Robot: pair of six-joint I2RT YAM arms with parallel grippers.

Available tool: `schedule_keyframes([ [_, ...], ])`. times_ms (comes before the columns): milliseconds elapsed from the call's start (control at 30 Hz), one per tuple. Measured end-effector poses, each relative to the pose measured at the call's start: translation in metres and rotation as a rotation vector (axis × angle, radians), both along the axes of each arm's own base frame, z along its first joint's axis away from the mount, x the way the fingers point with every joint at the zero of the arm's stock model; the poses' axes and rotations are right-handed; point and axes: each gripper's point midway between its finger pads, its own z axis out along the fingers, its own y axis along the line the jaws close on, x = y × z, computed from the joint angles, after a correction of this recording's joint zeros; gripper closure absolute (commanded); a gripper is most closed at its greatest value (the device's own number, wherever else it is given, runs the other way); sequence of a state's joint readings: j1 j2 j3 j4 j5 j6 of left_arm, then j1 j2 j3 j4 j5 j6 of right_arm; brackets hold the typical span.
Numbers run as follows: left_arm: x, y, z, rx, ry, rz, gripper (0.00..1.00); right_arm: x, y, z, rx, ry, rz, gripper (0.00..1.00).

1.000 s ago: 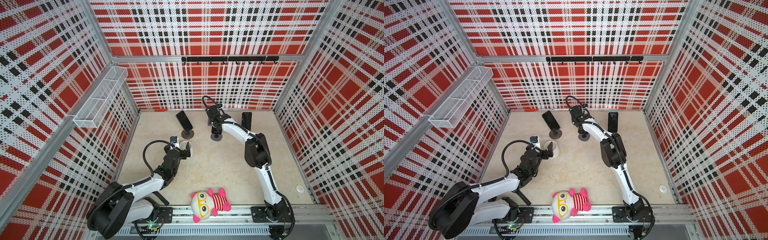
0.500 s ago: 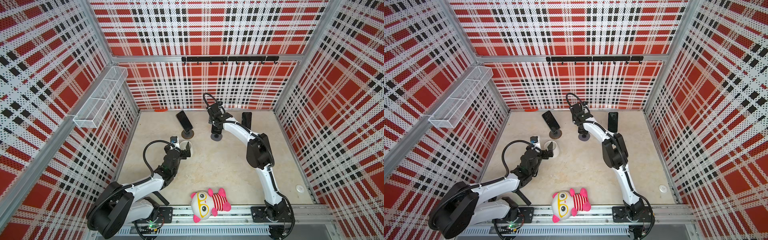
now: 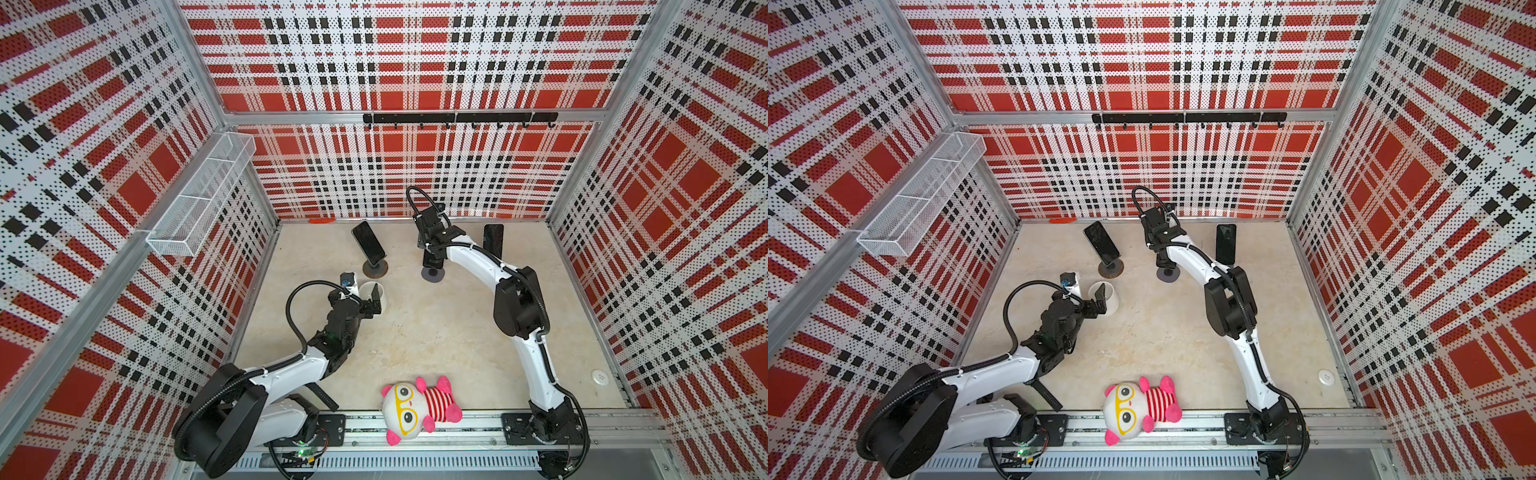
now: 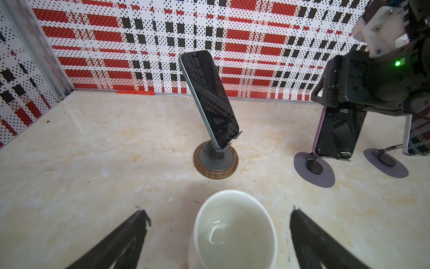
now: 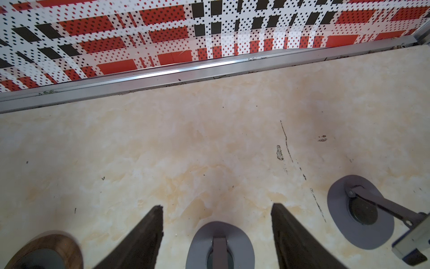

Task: Remove the phone from the phone stand

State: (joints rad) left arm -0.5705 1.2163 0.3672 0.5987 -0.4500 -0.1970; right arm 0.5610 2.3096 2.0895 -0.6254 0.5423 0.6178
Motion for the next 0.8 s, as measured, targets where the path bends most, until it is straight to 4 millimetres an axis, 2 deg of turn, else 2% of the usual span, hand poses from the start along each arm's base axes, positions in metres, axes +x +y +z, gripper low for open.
schedule_keyframes([
  [167,0.000,0.002,0.002,0.000,-0.007,0.012,0.02,-0.002,-0.001,0.004,-0.006,0.000,0.005,0.28],
  [500,-0.001,0.008,0.013,-0.010,-0.035,0.042,0.02,-0.004,-0.005,0.032,-0.011,-0.039,0.008,0.28],
  [800,-0.002,0.010,0.016,-0.014,-0.045,0.054,0.02,-0.007,-0.008,0.042,-0.022,-0.044,0.017,0.27],
])
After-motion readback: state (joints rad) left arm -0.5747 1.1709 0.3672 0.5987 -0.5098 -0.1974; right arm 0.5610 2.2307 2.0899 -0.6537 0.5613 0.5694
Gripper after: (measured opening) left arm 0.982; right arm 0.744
